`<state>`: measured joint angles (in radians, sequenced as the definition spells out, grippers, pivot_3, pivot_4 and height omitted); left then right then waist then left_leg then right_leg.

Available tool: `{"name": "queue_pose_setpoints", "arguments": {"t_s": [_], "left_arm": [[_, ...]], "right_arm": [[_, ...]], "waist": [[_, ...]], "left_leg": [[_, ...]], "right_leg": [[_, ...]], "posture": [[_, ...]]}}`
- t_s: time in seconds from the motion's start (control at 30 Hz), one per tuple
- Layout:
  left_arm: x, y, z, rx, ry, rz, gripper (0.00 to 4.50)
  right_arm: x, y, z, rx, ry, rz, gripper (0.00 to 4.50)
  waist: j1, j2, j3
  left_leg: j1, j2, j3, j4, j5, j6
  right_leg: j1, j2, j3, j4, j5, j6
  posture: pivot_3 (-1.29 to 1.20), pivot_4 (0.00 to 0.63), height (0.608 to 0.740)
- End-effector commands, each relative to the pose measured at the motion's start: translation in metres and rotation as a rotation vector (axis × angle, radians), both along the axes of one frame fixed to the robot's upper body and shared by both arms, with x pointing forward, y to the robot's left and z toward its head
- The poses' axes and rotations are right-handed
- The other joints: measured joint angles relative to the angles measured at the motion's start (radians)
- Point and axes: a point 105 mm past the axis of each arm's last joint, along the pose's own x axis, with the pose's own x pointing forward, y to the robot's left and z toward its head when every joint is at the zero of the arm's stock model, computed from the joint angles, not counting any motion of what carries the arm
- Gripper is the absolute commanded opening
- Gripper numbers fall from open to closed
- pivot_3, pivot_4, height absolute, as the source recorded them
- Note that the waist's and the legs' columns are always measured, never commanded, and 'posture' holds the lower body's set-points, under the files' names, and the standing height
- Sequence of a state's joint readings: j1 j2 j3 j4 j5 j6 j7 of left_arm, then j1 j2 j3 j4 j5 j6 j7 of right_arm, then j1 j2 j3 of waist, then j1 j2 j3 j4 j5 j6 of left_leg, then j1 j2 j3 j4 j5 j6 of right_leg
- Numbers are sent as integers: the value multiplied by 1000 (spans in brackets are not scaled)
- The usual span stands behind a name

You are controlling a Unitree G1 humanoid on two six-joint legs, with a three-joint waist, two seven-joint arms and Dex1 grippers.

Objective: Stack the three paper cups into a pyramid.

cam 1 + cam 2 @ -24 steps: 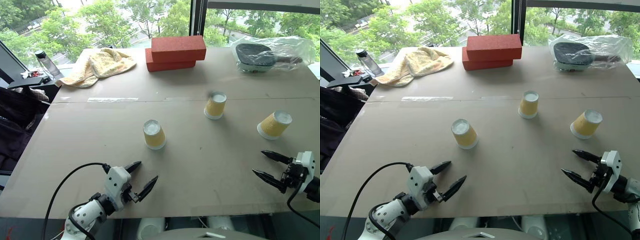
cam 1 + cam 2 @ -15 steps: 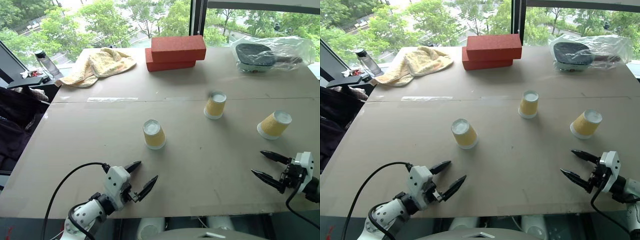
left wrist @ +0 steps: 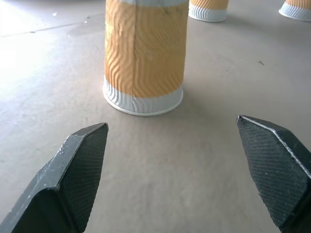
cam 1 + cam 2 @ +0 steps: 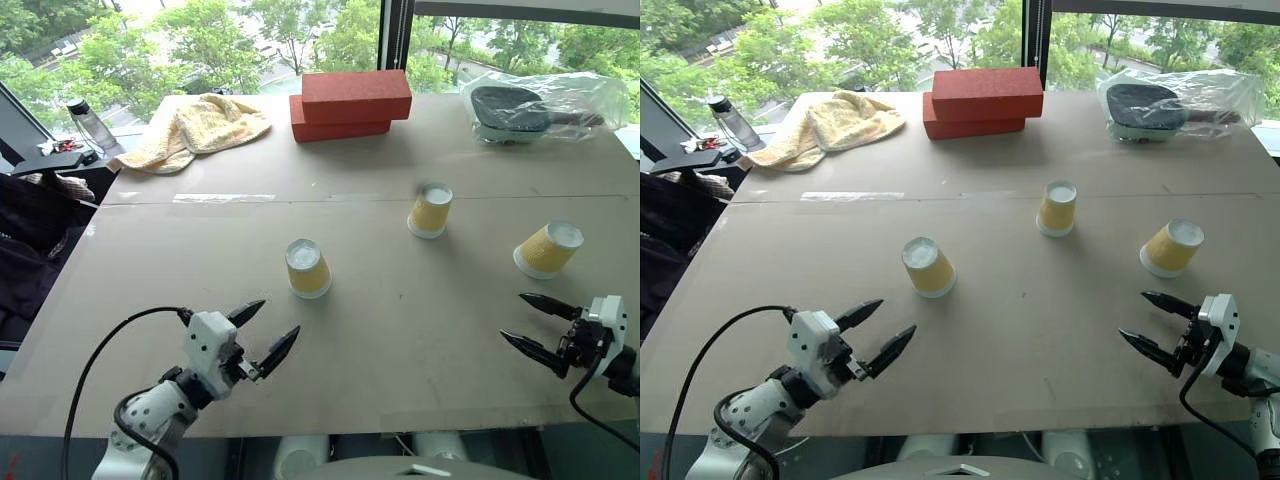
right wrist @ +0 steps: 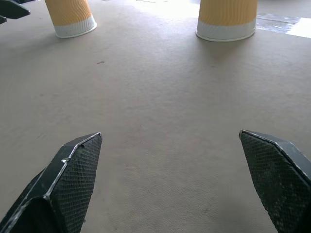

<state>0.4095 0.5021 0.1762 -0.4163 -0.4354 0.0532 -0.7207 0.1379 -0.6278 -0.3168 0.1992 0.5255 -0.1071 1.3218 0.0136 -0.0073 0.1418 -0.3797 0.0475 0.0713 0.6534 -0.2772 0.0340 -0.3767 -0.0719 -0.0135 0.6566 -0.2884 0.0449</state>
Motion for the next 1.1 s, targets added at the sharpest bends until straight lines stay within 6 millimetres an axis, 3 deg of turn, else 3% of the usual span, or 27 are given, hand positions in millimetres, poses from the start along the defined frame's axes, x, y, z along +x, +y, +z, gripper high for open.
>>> {"name": "queue_pose_setpoints", "arguments": {"t_s": [0.03,0.27,0.67,0.77,0.87,0.97,1.1], "left_arm": [[15,-1,21,-13,-78,-30,4358],[48,-23,34,-13,-128,-111,4358],[77,-38,30,14,-160,-153,4358],[74,-41,27,12,-165,-186,3684],[75,-41,25,14,-166,-186,2321],[77,-48,27,5,-174,-210,2186],[89,-73,26,-12,-158,-274,2186]], "right_arm": [[2,19,24,40,-73,88,4500],[0,52,55,112,-119,200,4500],[-3,63,70,138,-173,218,4500],[-3,60,76,177,-190,198,4500],[-2,59,77,170,-189,200,4500],[-1,59,77,167,-188,199,4500],[2,60,76,167,-189,196,4500]], "waist": [[0,0,0],[0,-1,0],[-1,-4,2],[-1,-4,3],[-1,-5,3],[-1,-5,3],[4,-5,3]], "left_leg": [[0,0,0,0,0,0],[0,0,0,1,0,0],[0,0,0,2,0,0],[0,0,0,2,0,-1],[-1,0,0,2,0,-1],[0,0,0,2,0,-1],[-1,-1,-1,2,0,-1]], "right_leg": [[0,0,0,0,0,0],[0,1,-1,1,1,1],[0,1,-3,1,1,1],[0,1,-3,1,1,1],[0,1,-3,1,1,1],[0,1,-3,2,1,1],[0,1,-3,2,1,1]], "posture": [[0,150,730],[0,150,730],[0,150,730],[0,150,730],[0,150,730],[0,150,730],[0,150,730]]}}
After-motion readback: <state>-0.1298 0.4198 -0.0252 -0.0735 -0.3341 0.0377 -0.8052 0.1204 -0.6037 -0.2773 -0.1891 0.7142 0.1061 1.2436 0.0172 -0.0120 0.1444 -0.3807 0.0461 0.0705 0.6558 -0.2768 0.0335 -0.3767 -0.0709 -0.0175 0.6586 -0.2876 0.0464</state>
